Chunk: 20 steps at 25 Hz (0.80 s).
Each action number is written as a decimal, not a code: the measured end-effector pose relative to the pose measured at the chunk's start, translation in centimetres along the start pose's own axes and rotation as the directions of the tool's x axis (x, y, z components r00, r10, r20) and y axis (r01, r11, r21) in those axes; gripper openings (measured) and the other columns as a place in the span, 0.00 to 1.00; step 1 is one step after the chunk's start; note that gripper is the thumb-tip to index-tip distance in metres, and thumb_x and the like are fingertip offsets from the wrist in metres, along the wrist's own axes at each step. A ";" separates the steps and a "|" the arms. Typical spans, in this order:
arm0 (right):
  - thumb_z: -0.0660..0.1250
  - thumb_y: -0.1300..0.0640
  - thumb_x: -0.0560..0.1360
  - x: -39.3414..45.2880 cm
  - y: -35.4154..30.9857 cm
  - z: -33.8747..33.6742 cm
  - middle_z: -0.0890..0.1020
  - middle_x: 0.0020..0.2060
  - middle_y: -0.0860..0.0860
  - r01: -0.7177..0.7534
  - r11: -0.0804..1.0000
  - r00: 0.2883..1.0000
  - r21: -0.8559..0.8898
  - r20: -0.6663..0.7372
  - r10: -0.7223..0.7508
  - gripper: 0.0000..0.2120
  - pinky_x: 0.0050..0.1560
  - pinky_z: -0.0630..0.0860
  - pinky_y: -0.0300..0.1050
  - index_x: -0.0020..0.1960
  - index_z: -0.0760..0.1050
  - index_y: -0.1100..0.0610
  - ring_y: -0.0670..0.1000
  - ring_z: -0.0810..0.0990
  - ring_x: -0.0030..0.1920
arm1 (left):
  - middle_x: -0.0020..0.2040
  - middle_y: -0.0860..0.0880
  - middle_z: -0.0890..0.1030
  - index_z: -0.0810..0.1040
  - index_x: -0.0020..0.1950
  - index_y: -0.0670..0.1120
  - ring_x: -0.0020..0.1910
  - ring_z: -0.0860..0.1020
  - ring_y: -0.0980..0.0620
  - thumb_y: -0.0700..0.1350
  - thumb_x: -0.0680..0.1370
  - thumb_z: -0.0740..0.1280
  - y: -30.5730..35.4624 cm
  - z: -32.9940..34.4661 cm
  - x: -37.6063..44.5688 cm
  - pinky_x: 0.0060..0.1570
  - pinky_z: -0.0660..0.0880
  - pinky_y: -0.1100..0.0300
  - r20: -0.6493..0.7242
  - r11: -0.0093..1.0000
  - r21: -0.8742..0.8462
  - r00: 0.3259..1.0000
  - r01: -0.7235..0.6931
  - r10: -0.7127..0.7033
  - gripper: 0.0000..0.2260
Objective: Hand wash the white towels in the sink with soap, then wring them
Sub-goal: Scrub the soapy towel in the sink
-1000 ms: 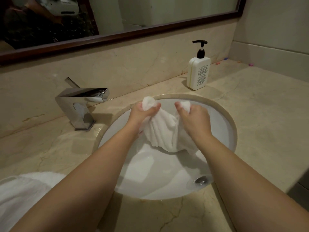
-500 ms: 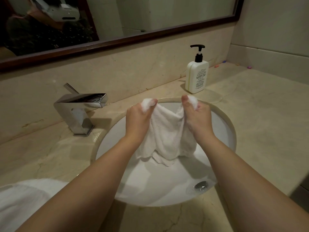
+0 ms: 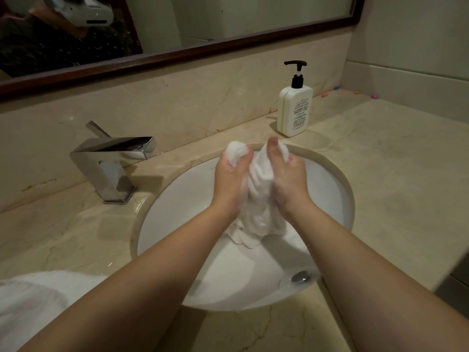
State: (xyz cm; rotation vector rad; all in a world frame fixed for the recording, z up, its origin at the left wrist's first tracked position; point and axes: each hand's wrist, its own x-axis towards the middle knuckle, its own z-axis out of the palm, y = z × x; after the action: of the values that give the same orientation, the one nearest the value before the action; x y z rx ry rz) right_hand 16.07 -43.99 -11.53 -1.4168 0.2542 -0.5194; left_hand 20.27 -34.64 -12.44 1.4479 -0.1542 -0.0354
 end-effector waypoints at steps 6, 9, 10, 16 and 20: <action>0.58 0.36 0.80 -0.3 0.0 1.7 0.72 0.23 0.48 -0.023 0.968 0.982 -0.249 -0.189 -0.026 0.31 0.33 0.67 0.45 0.27 0.64 0.55 0.50 0.72 0.28 | 0.37 0.44 0.79 0.76 0.43 0.41 0.38 0.80 0.48 0.63 0.79 0.65 0.2 2.0 -1.1 0.41 0.75 0.55 -0.075 0.961 -0.157 0.968 0.227 -0.240 0.24; 0.58 0.37 0.81 -0.9 1.3 2.7 0.77 0.27 0.53 -0.035 0.933 0.997 -0.357 -0.079 0.007 0.29 0.35 0.69 0.47 0.28 0.71 0.54 0.55 0.78 0.33 | 0.39 0.47 0.82 0.78 0.47 0.40 0.36 0.82 0.48 0.66 0.78 0.65 -0.2 1.1 -0.3 0.39 0.78 0.58 -0.159 0.892 -0.231 0.890 0.388 -0.428 0.27; 0.58 0.37 0.81 -0.5 1.3 2.7 0.77 0.27 0.52 -0.038 0.922 0.997 -0.386 -0.077 0.009 0.29 0.35 0.68 0.46 0.28 0.70 0.54 0.55 0.77 0.33 | 0.42 0.46 0.84 0.78 0.49 0.41 0.39 0.83 0.47 0.67 0.78 0.65 -0.4 1.1 -0.2 0.43 0.80 0.55 -0.148 0.892 -0.224 0.891 0.393 -0.429 0.27; 0.60 0.36 0.79 0.1 1.9 1.3 0.71 0.24 0.50 -0.140 0.950 0.986 -0.280 -0.128 0.108 0.30 0.33 0.67 0.45 0.29 0.64 0.56 0.52 0.72 0.28 | 0.34 0.44 0.80 0.80 0.41 0.43 0.36 0.80 0.46 0.61 0.76 0.71 -1.1 1.3 -0.4 0.41 0.76 0.55 -0.085 0.911 -0.104 0.909 0.400 -0.409 0.21; 0.58 0.37 0.81 0.3 1.7 1.4 0.75 0.28 0.52 -0.196 0.943 0.970 -0.267 -0.193 0.147 0.30 0.34 0.67 0.47 0.31 0.69 0.59 0.55 0.75 0.33 | 0.41 0.42 0.86 0.82 0.44 0.41 0.42 0.86 0.43 0.63 0.78 0.68 -1.1 1.8 -1.0 0.46 0.82 0.50 -0.068 0.914 -0.064 0.912 0.400 -0.404 0.23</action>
State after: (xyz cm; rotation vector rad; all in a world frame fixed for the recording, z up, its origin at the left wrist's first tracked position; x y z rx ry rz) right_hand 17.33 -42.84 -12.98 -1.6127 0.6063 -0.4723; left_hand 19.17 -36.41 -13.39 1.4098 0.2129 -0.3161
